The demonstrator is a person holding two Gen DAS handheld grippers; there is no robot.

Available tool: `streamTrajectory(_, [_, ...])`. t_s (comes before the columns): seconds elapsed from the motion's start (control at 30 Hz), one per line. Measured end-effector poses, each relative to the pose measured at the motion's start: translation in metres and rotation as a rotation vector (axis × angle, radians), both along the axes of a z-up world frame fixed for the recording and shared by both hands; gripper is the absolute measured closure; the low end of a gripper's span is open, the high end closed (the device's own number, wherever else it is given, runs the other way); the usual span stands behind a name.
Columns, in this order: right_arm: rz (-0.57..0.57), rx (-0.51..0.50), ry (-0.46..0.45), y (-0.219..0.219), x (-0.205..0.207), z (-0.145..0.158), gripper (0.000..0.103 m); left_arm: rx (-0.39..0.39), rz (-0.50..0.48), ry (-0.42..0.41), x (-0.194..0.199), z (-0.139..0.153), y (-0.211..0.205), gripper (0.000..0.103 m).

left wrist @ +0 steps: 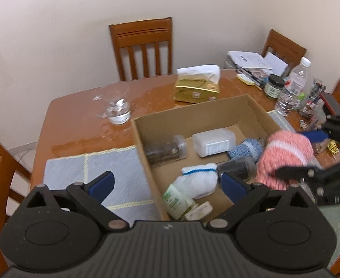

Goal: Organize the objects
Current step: 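Carry both items into the cardboard box and open both tools, then withdraw both open tools from the box toward the remaining items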

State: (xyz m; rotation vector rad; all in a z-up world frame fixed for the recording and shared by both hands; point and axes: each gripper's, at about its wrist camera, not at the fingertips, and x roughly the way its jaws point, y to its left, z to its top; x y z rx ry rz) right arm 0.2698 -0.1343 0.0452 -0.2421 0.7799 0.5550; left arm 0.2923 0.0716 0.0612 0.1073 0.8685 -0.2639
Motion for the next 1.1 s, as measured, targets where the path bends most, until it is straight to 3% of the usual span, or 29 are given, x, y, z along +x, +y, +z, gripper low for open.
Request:
streamTrajectory(0.23, [0.014,-0.019,-0.015,0.027,0.019,0.002,0.028,-0.015,0.037,0.019,-0.021,-0.016,0.028,0.004])
streamTrajectory(0.3, [0.016,-0.019,-0.026,0.034,0.022,0.002,0.011,-0.023,0.051,0.03,-0.026,-0.023,0.035,0.004])
streamTrajectory(0.4, [0.011,-0.031,-0.062,0.043,0.021,0.002,0.0,-0.032,0.07,0.042,-0.031,-0.033,0.044,0.004])
streamTrajectory(0.6, [-0.04,-0.064,-0.065,0.053,0.018,-0.003,0.0,-0.022,0.096,0.053,-0.035,-0.044,0.055,0.004])
streamTrajectory(1.1, [-0.279,-0.02,-0.022,0.03,-0.01,-0.018,0.0,-0.028,0.004,0.025,-0.048,-0.064,0.055,0.003])
